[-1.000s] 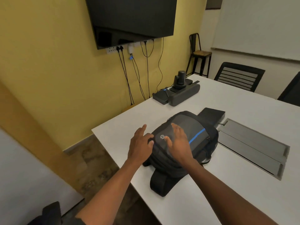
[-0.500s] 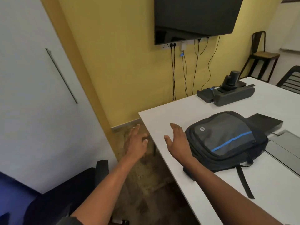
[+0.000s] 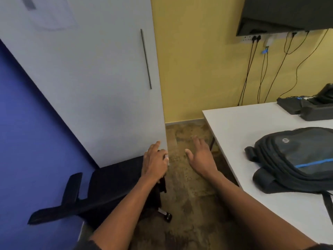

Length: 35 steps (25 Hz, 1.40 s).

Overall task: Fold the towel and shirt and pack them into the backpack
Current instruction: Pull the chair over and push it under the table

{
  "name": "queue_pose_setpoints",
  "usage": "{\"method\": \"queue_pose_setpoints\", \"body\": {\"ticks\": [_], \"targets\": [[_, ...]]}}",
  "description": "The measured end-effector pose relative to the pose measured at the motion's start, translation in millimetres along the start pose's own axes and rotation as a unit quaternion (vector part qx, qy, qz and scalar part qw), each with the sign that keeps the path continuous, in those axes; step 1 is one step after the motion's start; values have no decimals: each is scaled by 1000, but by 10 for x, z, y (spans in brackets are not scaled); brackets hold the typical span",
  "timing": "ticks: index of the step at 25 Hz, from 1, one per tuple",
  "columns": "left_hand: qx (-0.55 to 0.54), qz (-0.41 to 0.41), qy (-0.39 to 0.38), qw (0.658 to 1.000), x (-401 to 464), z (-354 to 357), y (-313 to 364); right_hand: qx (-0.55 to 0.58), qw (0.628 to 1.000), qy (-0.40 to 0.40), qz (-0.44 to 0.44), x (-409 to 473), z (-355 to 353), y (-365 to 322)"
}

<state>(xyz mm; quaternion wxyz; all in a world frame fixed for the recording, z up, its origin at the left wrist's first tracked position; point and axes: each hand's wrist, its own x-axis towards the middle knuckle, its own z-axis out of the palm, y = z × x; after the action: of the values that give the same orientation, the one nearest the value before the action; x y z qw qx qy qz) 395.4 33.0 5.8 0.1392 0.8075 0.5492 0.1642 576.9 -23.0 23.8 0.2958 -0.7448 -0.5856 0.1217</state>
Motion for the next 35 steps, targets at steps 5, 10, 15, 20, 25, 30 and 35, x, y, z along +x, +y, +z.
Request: {"method": "queue_pose_setpoints", "body": {"ticks": [5, 10, 15, 20, 25, 30, 35], "targets": [[34, -51, -37, 997, -514, -190, -958, 6, 996, -65, -59, -348, 663, -721], [39, -118, -105, 987, -903, -250, -1594, -6, 980, -166, -107, -598, 1206, -1089], [21, -181, -116, 976, -1149, -339, -1922, -94, 935, -277, -201, -604, 1724, -1196], [67, -239, -124, 961, -1264, -432, -2376, -179, 921, -244, -245, -550, 1991, -1285], [65, -259, -144, 953, -1329, -622, -2930, -204, 917, -215, -269, -463, 2090, -1337], [94, -261, -143, 950, -1531, -780, -3368, -209, 915, -244, -242, -437, 2134, -1416], [84, -217, -131, 964, -1549, -797, -3362, -239, 910, -280, -193, -377, 2249, -1508]]}}
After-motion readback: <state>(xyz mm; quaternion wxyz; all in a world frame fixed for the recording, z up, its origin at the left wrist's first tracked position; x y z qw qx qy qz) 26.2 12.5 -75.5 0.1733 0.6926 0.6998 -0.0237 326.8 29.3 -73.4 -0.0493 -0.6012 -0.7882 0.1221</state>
